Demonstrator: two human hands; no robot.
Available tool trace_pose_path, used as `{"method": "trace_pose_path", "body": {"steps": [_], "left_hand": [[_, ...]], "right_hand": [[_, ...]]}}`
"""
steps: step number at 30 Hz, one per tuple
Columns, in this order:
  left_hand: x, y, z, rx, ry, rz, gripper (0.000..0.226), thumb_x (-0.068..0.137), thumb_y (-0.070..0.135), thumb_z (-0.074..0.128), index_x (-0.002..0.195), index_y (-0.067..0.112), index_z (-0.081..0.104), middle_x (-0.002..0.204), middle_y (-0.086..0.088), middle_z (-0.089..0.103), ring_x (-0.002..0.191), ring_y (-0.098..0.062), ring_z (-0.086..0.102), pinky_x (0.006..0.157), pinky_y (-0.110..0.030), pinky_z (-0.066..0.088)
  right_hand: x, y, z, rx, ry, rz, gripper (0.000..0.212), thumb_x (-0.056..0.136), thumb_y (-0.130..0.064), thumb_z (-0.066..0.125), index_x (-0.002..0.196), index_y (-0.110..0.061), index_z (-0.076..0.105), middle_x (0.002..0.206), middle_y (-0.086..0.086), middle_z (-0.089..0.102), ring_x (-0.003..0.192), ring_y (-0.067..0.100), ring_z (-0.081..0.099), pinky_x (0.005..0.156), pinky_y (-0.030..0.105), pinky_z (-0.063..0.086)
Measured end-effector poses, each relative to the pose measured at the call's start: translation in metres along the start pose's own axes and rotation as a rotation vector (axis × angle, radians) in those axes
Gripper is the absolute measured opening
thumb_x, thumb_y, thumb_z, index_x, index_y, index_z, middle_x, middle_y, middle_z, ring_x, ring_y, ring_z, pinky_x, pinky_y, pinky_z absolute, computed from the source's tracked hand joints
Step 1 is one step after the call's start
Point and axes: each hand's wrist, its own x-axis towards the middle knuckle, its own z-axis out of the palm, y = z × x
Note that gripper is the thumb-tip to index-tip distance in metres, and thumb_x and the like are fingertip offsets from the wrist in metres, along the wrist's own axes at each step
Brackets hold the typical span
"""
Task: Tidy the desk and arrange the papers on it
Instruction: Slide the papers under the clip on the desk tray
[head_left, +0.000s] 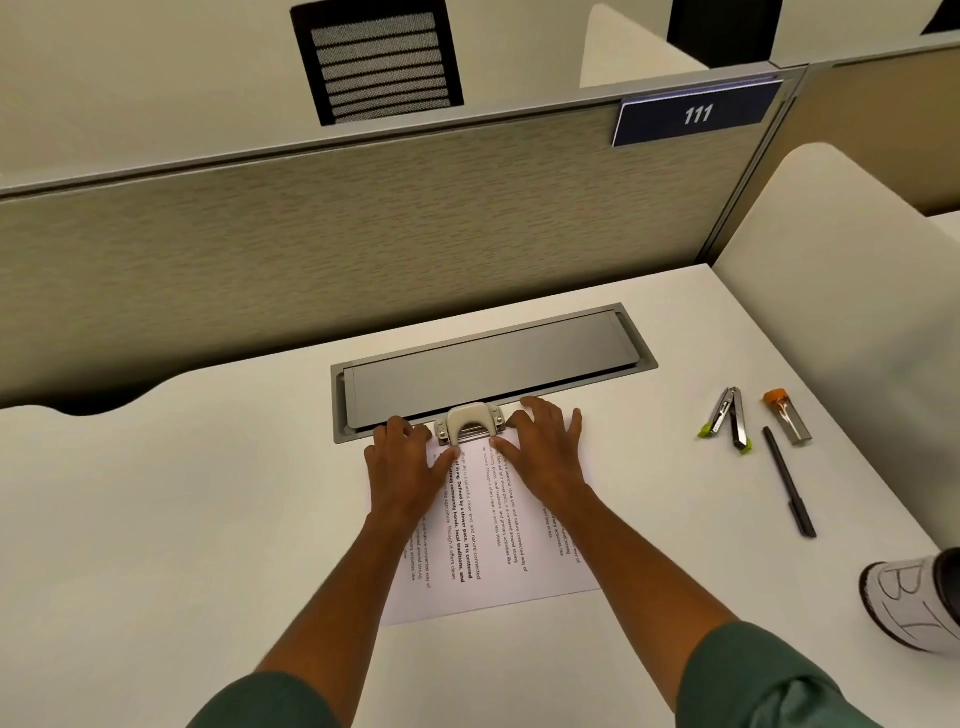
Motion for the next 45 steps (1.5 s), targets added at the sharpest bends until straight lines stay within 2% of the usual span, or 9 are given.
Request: {"method": "trace_pose_path", "body": {"steps": [11,19,25,30,34,39,42,45], "left_hand": [[-0.006,0.003,0.000,-0.005,0.025,0.012,0.035,0.087,0.049,0.062,0.089,0.014,0.065,0.114,-0.007,0.056,0.108,-0.023,0.048,0.091,-0.041,0.040],[-0.026,-0.001,-0.004,0.041,0.002,0.025,0.029,0.089,0.043,0.061,0.092,0.014,0.066,0.110,-0.005,0.057,0.103,-0.022,0.048,0.088,-0.037,0.038],[-0.053,-0.005,-0.008,0.040,-0.021,0.017,0.027,0.090,0.042,0.060,0.090,0.016,0.065,0.106,-0.002,0.056,0.098,-0.019,0.047,0.086,-0.035,0.039],[-0.084,-0.010,-0.010,0.076,-0.069,0.003,0.026,0.092,0.044,0.055,0.091,0.019,0.063,0.103,0.000,0.056,0.097,-0.018,0.047,0.086,-0.035,0.040],[-0.114,-0.015,-0.012,0.082,-0.104,-0.033,0.024,0.093,0.044,0.054,0.088,0.021,0.061,0.100,0.003,0.055,0.096,-0.018,0.047,0.085,-0.035,0.041],[-0.150,-0.022,-0.021,0.093,-0.116,-0.079,0.022,0.093,0.041,0.054,0.081,0.022,0.055,0.093,0.004,0.051,0.094,-0.019,0.047,0.079,-0.035,0.038],[-0.169,-0.027,-0.026,0.081,-0.116,-0.116,0.025,0.093,0.040,0.055,0.075,0.023,0.049,0.088,0.003,0.054,0.089,-0.020,0.050,0.077,-0.036,0.042],[-0.187,-0.035,-0.031,0.006,-0.123,-0.155,0.028,0.092,0.037,0.057,0.072,0.020,0.049,0.082,0.002,0.059,0.081,-0.020,0.054,0.073,-0.036,0.046]], "right_hand": [[-0.008,-0.001,0.003,0.003,0.027,0.027,0.042,0.092,-0.055,0.046,0.118,-0.024,0.058,0.150,0.000,0.038,0.140,0.021,0.028,0.116,0.056,0.003],[-0.030,0.000,-0.001,0.057,0.066,0.012,0.031,0.100,-0.035,0.042,0.118,-0.020,0.063,0.147,0.000,0.042,0.138,0.018,0.032,0.116,0.052,0.004],[-0.060,-0.002,-0.003,0.086,0.046,-0.005,0.029,0.100,-0.030,0.041,0.115,-0.021,0.065,0.148,0.000,0.041,0.138,0.017,0.032,0.117,0.049,0.005],[-0.094,-0.002,-0.004,0.070,-0.016,-0.026,0.031,0.100,-0.029,0.041,0.124,-0.024,0.060,0.152,-0.001,0.034,0.142,0.017,0.024,0.117,0.051,0.002],[-0.124,-0.003,-0.004,0.040,-0.069,-0.048,0.038,0.100,-0.032,0.038,0.136,-0.028,0.048,0.157,0.000,0.024,0.145,0.019,0.016,0.117,0.052,-0.001],[-0.165,-0.001,0.001,0.066,-0.065,-0.056,0.041,0.101,-0.033,0.035,0.142,-0.029,0.041,0.158,0.000,0.021,0.146,0.019,0.014,0.117,0.050,-0.002],[-0.185,-0.004,0.005,0.105,-0.047,-0.055,0.040,0.100,-0.030,0.039,0.139,-0.027,0.045,0.156,-0.001,0.027,0.144,0.019,0.020,0.118,0.048,0.004],[-0.205,-0.006,0.010,0.181,0.043,-0.033,0.033,0.094,-0.024,0.053,0.127,-0.022,0.058,0.145,0.004,0.045,0.134,0.025,0.040,0.113,0.046,0.025]]}}
